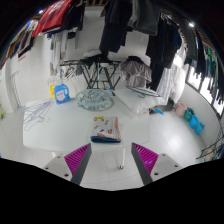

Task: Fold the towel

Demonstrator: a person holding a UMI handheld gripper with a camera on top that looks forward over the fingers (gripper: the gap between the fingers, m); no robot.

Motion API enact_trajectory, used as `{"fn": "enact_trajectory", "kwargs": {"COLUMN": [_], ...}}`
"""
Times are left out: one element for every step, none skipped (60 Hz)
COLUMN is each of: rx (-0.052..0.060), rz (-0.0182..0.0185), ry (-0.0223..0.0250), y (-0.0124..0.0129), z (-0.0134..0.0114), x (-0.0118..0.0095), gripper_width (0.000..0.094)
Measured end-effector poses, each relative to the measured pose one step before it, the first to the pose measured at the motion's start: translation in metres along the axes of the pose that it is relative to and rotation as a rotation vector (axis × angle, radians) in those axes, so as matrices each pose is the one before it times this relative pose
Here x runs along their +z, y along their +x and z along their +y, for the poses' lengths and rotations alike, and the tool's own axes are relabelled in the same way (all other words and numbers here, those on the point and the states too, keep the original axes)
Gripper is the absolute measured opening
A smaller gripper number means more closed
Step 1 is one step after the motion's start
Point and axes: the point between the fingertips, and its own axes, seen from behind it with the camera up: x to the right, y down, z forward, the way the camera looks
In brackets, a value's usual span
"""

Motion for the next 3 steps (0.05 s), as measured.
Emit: {"fn": "enact_trajectory", "kwargs": {"rx": [0.0003, 0.0004, -0.0001], "rz": [0.00102, 0.00092, 0.00117], "ry": [0.00026, 0.00138, 0.00212], "y": [0.00030, 0.00066, 0.00084], "z": [0.00047, 0.00041, -0.00018], "x": [-0.00042, -0.00039, -0.00025], "gripper_width": [0.0845, 0.0846, 0.0845]}}
